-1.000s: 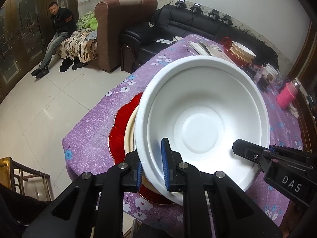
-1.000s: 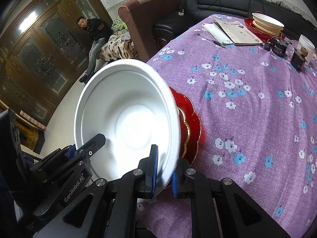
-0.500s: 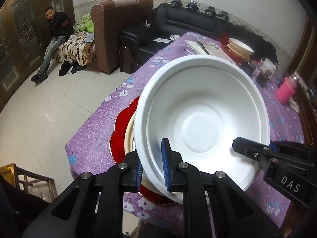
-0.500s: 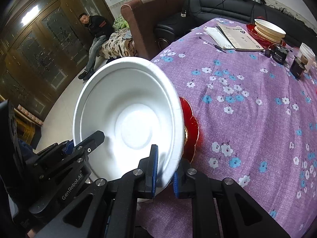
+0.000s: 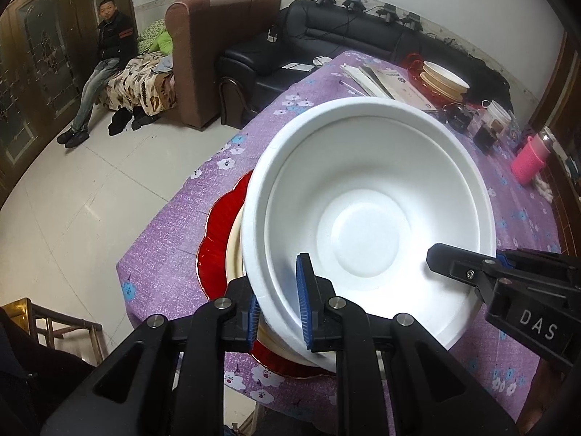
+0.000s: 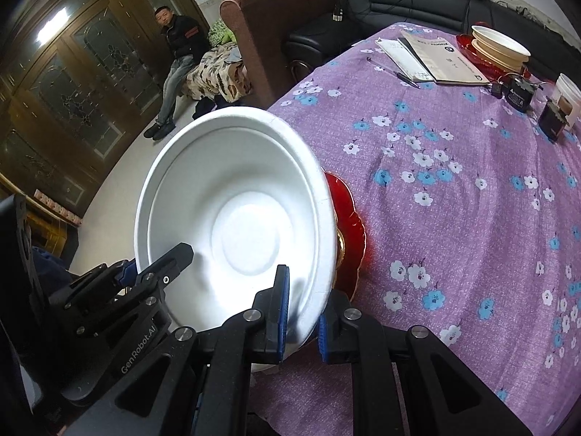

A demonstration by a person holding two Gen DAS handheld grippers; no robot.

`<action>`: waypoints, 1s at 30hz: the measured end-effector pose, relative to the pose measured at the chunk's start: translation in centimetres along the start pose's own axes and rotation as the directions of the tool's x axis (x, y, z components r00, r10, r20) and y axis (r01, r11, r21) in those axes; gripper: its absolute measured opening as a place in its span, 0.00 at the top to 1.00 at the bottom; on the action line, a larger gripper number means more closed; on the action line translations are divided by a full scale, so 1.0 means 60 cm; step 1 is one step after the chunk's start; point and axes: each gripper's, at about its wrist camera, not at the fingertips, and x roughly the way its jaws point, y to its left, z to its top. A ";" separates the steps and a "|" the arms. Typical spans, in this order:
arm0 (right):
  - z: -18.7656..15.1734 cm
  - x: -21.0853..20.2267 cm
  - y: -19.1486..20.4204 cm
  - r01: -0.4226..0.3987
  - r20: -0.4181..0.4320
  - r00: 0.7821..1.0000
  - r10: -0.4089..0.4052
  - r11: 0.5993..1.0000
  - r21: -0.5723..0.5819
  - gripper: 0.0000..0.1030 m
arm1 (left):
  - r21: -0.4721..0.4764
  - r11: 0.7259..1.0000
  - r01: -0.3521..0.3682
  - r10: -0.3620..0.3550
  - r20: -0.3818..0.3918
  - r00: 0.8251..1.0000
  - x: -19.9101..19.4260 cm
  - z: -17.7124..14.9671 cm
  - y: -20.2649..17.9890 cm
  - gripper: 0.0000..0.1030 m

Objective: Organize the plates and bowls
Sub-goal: 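Lower the white bowl with the left gripper into the foam bowl on the stack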

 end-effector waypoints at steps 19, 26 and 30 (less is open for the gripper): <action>0.000 -0.007 0.008 0.009 0.004 1.000 -0.008 1.000 -0.016 0.85 | 0.002 1.000 -0.005 0.005 0.011 1.000 -0.007 0.000 0.002 0.85; 0.006 -0.003 0.001 -0.012 -0.015 1.000 0.012 1.000 0.000 0.85 | -0.002 1.000 -0.001 0.001 -0.005 1.000 -0.003 0.009 0.003 0.85; 0.012 0.002 0.000 -0.023 -0.031 0.999 0.023 1.000 0.000 0.85 | -0.007 1.000 -0.006 0.006 0.000 1.000 -0.004 0.013 0.006 0.85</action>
